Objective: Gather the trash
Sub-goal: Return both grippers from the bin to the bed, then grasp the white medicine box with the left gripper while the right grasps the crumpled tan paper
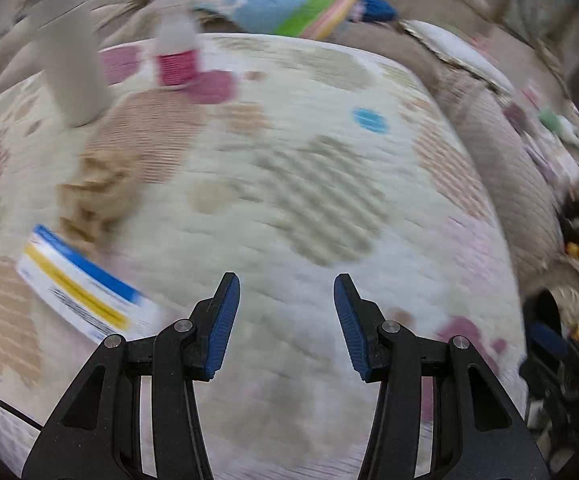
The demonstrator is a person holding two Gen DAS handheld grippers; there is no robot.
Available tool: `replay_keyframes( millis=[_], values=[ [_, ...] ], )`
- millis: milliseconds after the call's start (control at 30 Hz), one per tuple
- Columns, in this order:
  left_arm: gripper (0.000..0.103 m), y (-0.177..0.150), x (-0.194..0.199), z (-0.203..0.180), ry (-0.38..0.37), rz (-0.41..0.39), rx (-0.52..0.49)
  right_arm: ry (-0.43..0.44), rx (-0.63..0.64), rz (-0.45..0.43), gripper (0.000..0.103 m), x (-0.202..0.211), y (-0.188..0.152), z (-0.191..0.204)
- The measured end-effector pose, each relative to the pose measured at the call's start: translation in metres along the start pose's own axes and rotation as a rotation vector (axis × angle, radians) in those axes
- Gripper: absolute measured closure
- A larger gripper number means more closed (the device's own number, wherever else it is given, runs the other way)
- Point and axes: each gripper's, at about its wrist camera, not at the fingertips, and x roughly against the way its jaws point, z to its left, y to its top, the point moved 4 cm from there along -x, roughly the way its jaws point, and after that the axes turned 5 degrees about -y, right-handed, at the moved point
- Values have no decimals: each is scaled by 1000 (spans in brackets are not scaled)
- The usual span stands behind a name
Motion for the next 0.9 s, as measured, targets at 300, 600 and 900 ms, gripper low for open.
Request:
replay_keyframes(
  millis=[300, 600, 900],
  values=[
    [56, -7, 12, 85, 65, 44, 72, 74, 119, 31, 27, -30, 21, 78],
    [56, -34, 70, 133, -2, 6, 92, 162, 251, 104, 27, -75, 29, 161],
    [55, -43, 85, 167, 63, -12, 107, 269, 322, 99, 27, -119, 63, 247]
  ],
)
